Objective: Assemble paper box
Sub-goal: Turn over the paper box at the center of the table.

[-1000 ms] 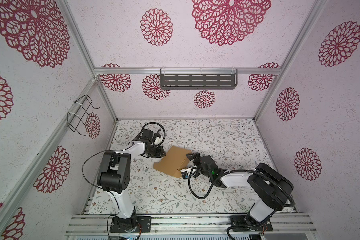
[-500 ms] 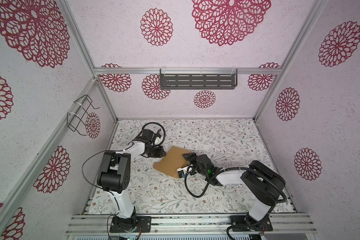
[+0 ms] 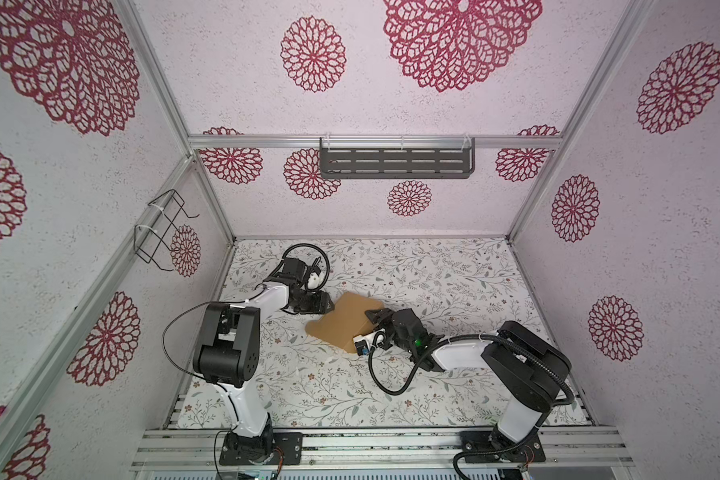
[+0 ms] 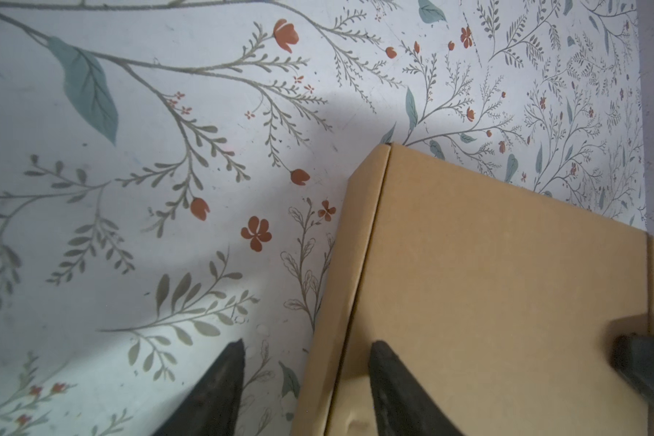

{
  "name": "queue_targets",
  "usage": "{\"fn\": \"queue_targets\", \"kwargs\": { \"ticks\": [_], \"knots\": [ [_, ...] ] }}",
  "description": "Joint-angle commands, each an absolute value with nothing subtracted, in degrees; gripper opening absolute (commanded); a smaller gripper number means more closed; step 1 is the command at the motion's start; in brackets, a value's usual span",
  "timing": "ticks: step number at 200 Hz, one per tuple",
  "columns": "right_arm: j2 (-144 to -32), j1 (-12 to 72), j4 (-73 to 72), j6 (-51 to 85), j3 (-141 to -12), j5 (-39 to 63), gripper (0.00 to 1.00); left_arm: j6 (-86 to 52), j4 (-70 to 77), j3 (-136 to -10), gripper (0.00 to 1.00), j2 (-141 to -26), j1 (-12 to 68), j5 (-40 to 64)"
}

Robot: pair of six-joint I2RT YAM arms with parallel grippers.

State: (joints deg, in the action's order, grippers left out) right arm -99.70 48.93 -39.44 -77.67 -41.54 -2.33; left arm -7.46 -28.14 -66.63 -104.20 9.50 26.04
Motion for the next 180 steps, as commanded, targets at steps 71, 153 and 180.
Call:
{"fn": "queue_targets", "kwargs": {
  "ticks": [71,153,180],
  "knots": [
    [-96.0,48.52,-40.35,-57.92,-43.24,3.91,0.54,9.31,-41.55,-76.1,0.83,-83.69,1.06,32.69],
    [-94.5,43.5,-59.17,-17.58,-36.31,19.31,0.53,19.01,-49.29,-76.85,0.86,-74.2,-3.47,44.83],
    [-96.67,42.09,-69.52,-6.83,-32.5,22.51,0.53,17.26,-46.71,-73.33,0.86,-73.31,-5.02,45.97]
  ]
}}
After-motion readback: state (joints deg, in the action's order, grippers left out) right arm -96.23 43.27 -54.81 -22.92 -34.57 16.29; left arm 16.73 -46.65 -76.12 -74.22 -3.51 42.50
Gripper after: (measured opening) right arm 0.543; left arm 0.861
